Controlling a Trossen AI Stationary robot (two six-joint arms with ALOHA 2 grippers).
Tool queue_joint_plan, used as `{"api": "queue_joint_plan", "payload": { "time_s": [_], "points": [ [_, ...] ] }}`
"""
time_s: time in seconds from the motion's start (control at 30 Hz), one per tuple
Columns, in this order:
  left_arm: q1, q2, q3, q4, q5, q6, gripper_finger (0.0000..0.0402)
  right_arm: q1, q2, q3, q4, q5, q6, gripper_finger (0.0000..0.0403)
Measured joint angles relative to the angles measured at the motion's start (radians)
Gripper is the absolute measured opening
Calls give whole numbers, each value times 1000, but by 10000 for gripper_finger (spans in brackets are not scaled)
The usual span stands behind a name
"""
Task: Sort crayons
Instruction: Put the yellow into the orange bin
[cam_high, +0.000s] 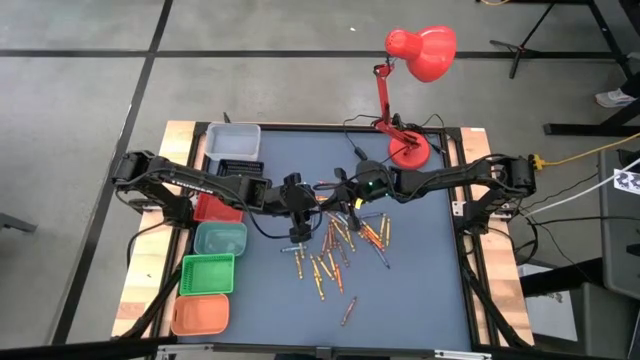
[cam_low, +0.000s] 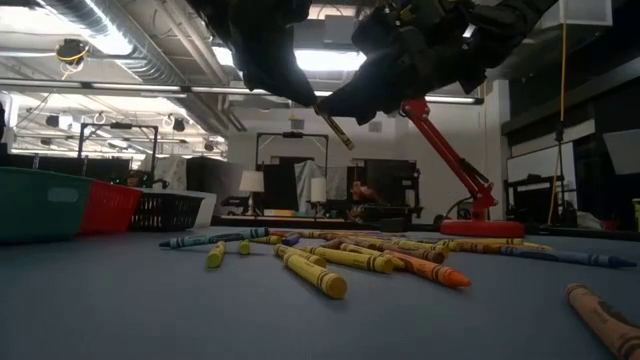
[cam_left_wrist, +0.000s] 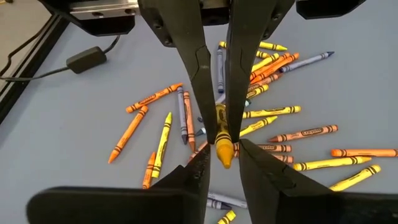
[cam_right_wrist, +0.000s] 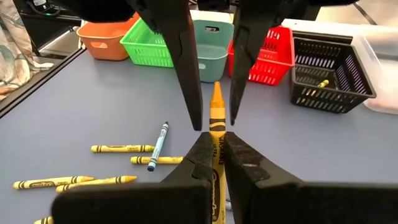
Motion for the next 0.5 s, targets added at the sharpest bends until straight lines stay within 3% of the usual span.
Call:
{"api": "queue_joint_plan", "payload": {
  "time_s": [0.5],
  "points": [
    [0, 0, 0, -2, 0, 0, 31, 0, 0, 0, -7, 0, 0, 17]
  ]
}}
